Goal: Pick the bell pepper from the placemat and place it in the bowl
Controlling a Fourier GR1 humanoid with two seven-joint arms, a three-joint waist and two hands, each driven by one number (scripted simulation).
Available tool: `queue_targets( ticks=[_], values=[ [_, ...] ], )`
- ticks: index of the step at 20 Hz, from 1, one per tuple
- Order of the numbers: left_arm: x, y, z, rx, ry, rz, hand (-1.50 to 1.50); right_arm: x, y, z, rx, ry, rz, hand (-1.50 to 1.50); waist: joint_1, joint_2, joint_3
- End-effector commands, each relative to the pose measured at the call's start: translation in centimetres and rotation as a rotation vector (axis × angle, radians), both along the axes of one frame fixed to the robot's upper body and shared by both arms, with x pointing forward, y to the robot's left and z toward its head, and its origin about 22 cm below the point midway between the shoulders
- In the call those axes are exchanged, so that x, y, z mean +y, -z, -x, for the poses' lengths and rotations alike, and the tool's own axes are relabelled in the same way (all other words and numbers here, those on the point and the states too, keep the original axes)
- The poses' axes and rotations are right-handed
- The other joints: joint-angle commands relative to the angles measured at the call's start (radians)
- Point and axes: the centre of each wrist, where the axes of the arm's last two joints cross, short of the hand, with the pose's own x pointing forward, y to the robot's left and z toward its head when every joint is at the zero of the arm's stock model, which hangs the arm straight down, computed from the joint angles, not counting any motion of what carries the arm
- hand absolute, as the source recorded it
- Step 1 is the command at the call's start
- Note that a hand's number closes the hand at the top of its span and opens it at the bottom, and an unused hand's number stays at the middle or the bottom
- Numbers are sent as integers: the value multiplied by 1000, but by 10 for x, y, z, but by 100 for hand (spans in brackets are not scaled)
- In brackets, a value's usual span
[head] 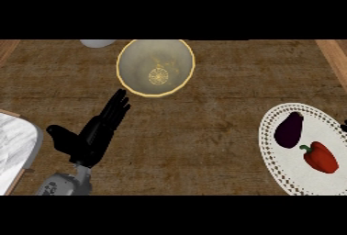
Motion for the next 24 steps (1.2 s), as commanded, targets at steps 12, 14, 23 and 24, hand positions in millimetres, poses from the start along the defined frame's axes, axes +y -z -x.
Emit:
queue_targets(
  ticks=[12, 14, 23, 24],
  values=[
    [-8, 7, 11, 0, 5, 0, 0, 14, 36, -50, 231, 172, 152, -150, 10, 1, 2],
    [-14, 1, 4, 3, -2, 3, 0, 11, 36, -33, 238, 164, 174, -150, -2, -1, 2],
    [5, 19, -3, 10, 10, 7, 0, 27, 75, -33, 222, 134, 200, -150, -2, -1, 2],
    [11, 1, -9, 18, 19, 1, 0, 20, 60, -37, 212, 129, 185, -150, -2, -1, 2]
  ],
)
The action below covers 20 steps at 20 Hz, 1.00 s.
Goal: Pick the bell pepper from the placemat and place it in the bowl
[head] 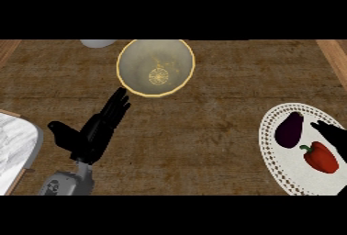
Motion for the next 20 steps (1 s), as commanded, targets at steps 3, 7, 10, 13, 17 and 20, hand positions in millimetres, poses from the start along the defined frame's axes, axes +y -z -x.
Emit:
queue_targets(
  ticks=[3, 7, 10, 13, 17, 20],
  values=[
    [-11, 12, -2, -17, -1, 2, 0, -15, 19, 4, -16, 7, 11, -150, -3, 0, 0],
    [-24, 1, 9, -9, -18, 1, 0, -16, 30, -7, -23, 23, 7, -150, 1, 0, 0],
    [1, -15, -7, 7, -21, 10, 0, -20, 35, -17, -29, 19, 15, -150, 2, 0, 0],
    [-6, 7, 8, 5, 3, 0, 0, -11, 24, -9, -36, 48, 22, -150, -1, -1, 0],
    [10, 12, 20, 2, -2, 11, 0, -8, 50, -15, -36, 26, 10, -150, 2, 0, 0],
    [-5, -16, 7, -9, 24, -5, 0, -3, 67, -22, -37, 33, -8, -150, 3, 0, 0]
  ],
)
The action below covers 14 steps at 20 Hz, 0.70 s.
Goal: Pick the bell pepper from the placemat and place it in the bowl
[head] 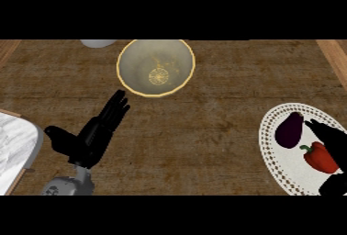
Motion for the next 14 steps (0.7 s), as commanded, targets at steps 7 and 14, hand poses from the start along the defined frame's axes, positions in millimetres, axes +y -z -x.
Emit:
queue_targets(
  ticks=[7, 14],
  values=[
    [-4, 12, 1, -6, 8, -1, 0, -9, 23, -15, -55, -55, -49, 150, 1, 1, 0],
    [-24, -4, -6, -10, -3, -1, 0, -30, 30, -5, -77, -119, -35, 150, -2, 0, 0]
  ],
)
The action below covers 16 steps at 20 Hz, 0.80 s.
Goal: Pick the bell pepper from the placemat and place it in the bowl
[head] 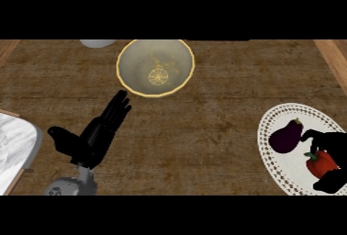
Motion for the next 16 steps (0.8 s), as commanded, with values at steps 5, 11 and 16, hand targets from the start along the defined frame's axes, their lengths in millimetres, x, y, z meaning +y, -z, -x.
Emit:
queue_targets(
  ticks=[5, 11, 16],
  values=[
    [9, -1, 2, 3, -3, 4, 0, 22, 16, -1, -28, -54, 14, 150, 3, 3, 8],
    [7, -8, -17, -3, 3, -8, 0, 104, 11, 6, -114, -40, 47, 150, 0, 2, 6],
    [-15, -4, -13, -10, 97, -4, 0, 203, 1, -16, -104, -64, -31, 150, 116, 23, -1]
  ],
)
